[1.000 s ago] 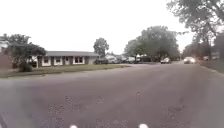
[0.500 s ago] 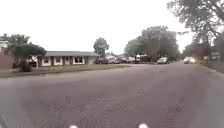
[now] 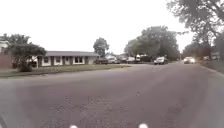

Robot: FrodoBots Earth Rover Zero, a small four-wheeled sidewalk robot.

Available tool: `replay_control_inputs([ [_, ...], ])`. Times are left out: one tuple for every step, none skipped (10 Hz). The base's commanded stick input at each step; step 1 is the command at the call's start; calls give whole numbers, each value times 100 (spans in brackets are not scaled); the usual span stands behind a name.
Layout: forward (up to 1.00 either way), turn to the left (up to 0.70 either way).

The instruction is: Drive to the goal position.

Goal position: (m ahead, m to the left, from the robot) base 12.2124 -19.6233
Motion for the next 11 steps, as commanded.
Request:
replay_control_inputs([
  [1,0],
  [1,0],
  [2,0],
  [3,0],
  [4,0],
  [5,0],
  [3,0],
  [4,0],
  [2,0],
  [0,0],
  [0,0],
])
